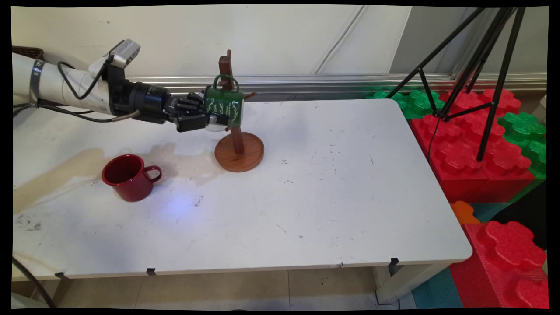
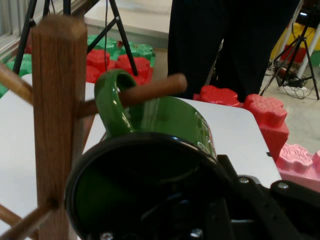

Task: Place the picked object on the table

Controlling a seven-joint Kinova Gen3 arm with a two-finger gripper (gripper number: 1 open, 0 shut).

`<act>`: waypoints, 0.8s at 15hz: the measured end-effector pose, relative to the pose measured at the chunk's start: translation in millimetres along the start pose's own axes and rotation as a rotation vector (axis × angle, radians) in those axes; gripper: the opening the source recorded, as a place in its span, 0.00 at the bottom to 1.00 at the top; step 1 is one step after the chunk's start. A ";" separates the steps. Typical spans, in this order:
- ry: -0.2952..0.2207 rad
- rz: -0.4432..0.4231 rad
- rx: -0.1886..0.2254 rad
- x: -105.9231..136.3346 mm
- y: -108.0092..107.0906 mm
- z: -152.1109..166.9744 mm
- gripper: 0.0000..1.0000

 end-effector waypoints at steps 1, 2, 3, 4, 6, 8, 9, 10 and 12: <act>0.005 0.003 -0.002 2.0 2.1 -1.1 0.00; 0.009 0.005 -0.004 3.6 4.0 -2.1 0.00; 0.013 0.007 -0.006 5.4 6.7 -3.6 0.00; 0.017 0.009 -0.009 7.2 9.5 -5.2 0.00; 0.020 0.012 -0.014 9.4 14.1 -7.8 0.00; 0.024 0.015 -0.024 11.8 21.5 -12.1 0.00; 0.024 0.017 -0.029 12.7 24.9 -14.0 0.00; 0.025 0.018 -0.035 13.5 28.4 -15.9 0.00; 0.024 0.020 -0.048 15.0 36.4 -21.3 0.00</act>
